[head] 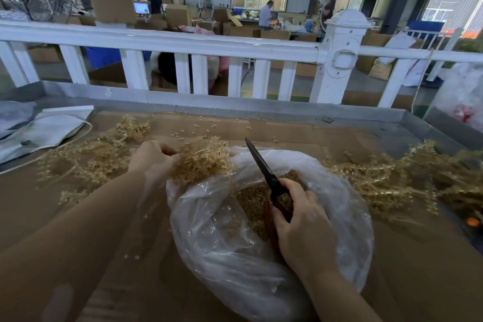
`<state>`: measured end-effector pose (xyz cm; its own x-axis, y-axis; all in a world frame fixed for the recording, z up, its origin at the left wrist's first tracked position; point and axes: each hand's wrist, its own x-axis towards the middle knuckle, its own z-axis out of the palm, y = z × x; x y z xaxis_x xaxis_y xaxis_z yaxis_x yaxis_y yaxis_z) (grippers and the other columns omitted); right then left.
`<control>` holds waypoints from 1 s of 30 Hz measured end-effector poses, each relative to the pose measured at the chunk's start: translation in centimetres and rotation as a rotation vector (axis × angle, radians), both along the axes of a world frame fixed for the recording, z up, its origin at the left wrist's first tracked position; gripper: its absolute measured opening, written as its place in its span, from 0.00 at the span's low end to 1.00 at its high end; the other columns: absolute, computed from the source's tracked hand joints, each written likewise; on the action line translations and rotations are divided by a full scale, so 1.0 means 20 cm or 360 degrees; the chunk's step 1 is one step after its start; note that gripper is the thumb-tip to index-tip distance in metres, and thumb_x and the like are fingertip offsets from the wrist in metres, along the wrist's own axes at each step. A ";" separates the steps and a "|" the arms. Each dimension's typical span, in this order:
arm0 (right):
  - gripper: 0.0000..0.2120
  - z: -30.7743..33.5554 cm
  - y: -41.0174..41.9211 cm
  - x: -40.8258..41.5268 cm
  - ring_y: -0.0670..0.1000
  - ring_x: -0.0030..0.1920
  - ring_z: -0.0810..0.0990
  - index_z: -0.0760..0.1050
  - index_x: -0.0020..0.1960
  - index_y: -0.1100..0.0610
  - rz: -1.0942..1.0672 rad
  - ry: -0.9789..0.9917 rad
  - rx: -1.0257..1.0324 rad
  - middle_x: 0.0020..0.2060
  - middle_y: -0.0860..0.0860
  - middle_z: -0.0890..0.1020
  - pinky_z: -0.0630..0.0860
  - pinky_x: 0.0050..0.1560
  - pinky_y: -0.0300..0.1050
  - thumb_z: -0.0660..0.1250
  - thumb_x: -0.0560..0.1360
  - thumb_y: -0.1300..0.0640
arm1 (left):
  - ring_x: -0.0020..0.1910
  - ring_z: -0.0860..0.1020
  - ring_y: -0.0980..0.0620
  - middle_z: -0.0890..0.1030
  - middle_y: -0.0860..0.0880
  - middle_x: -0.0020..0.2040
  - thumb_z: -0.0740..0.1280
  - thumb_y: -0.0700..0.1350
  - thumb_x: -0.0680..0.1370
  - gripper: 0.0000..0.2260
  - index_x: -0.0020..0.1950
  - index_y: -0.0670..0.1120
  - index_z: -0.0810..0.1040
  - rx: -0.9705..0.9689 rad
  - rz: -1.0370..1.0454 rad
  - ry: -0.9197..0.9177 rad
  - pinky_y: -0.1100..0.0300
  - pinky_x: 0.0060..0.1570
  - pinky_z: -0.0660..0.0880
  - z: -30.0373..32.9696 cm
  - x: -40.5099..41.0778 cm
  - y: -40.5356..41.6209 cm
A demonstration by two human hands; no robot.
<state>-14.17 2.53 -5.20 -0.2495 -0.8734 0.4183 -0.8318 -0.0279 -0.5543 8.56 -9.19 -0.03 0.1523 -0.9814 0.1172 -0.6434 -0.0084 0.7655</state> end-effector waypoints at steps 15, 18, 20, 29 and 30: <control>0.22 -0.01 0.00 -0.01 0.49 0.53 0.76 0.72 0.65 0.47 -0.0015 0.0034 -0.0046 0.51 0.47 0.77 0.71 0.48 0.41 0.70 0.73 0.53 | 0.44 0.78 0.51 0.80 0.48 0.44 0.71 0.45 0.75 0.05 0.46 0.46 0.76 -0.0005 -0.0095 -0.0027 0.56 0.48 0.75 0.02 -0.05 0.02; 0.22 -0.01 0.00 0.00 0.49 0.53 0.76 0.71 0.66 0.47 -0.0012 0.0034 -0.0040 0.51 0.47 0.78 0.71 0.49 0.41 0.70 0.73 0.53 | 0.47 0.77 0.50 0.81 0.46 0.51 0.69 0.43 0.76 0.11 0.57 0.43 0.76 -0.0026 -0.0074 -0.0088 0.56 0.51 0.74 0.01 -0.06 0.02; 0.21 -0.01 -0.01 0.00 0.49 0.54 0.75 0.71 0.66 0.47 -0.0013 0.0038 -0.0038 0.52 0.47 0.77 0.70 0.48 0.40 0.69 0.74 0.53 | 0.46 0.75 0.51 0.81 0.44 0.54 0.68 0.43 0.77 0.16 0.63 0.41 0.75 -0.0033 -0.0083 -0.0188 0.59 0.49 0.72 0.00 -0.08 0.03; 0.22 0.00 0.00 0.00 0.50 0.56 0.74 0.70 0.67 0.47 -0.0011 0.0027 -0.0014 0.53 0.47 0.77 0.70 0.52 0.42 0.68 0.74 0.53 | 0.42 0.77 0.50 0.82 0.46 0.54 0.61 0.42 0.80 0.14 0.66 0.47 0.75 -0.0040 -0.0037 -0.0185 0.58 0.48 0.73 -0.02 -0.11 0.03; 0.22 0.00 0.00 -0.01 0.50 0.56 0.74 0.70 0.67 0.47 -0.0009 0.0024 -0.0013 0.54 0.47 0.77 0.70 0.52 0.43 0.68 0.74 0.53 | 0.41 0.78 0.49 0.82 0.47 0.52 0.62 0.41 0.79 0.15 0.65 0.48 0.75 -0.0015 -0.0050 -0.0163 0.56 0.50 0.75 -0.02 -0.11 0.04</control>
<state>-14.27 2.50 -5.21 -0.2482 -0.8683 0.4294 -0.8404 -0.0275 -0.5413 6.39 -8.44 -0.50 0.1082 -0.9842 0.1399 -0.7181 0.0199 0.6956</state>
